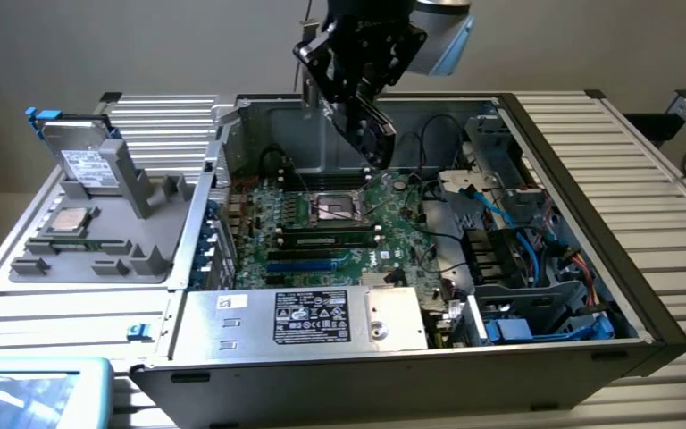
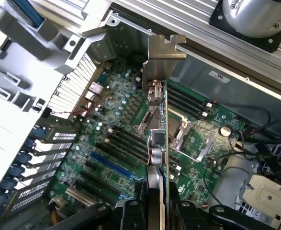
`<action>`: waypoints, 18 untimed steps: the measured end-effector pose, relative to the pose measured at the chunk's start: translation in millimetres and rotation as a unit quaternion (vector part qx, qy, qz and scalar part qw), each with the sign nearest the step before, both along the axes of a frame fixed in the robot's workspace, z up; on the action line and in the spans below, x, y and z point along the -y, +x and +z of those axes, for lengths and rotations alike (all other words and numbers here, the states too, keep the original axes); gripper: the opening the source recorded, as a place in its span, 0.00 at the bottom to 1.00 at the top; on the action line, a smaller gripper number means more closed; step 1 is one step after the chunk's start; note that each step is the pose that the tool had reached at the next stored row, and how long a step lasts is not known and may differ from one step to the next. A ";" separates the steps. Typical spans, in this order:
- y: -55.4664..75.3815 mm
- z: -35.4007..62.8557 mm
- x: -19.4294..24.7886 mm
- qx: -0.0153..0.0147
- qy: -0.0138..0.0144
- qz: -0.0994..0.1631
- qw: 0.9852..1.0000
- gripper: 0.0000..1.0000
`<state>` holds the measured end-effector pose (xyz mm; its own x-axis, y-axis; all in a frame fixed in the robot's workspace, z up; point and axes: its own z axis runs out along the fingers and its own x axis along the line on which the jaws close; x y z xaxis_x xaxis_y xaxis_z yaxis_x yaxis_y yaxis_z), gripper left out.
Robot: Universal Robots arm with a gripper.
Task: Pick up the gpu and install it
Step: 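Insert the gpu into the slot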
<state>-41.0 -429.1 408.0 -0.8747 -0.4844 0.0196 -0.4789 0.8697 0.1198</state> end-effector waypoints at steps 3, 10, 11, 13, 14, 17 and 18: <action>0.0 -0.1 0.0 0.000 0.000 0.027 1.000 0.29; 0.0 -0.4 0.0 0.000 0.000 0.091 0.996 0.29; 0.0 -0.5 0.0 0.000 0.000 0.100 0.995 0.29; 0.0 -0.6 0.0 0.000 0.000 0.118 0.993 0.29; 0.0 -0.7 0.0 0.000 0.000 0.127 0.992 0.29; 0.0 -0.9 0.0 0.000 0.000 0.154 0.988 0.29; 0.0 -1.1 0.0 0.001 0.000 0.163 0.987 0.29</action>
<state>-41.0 -429.1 406.8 -0.6719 -0.7404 0.0188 -0.7338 0.6689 0.1191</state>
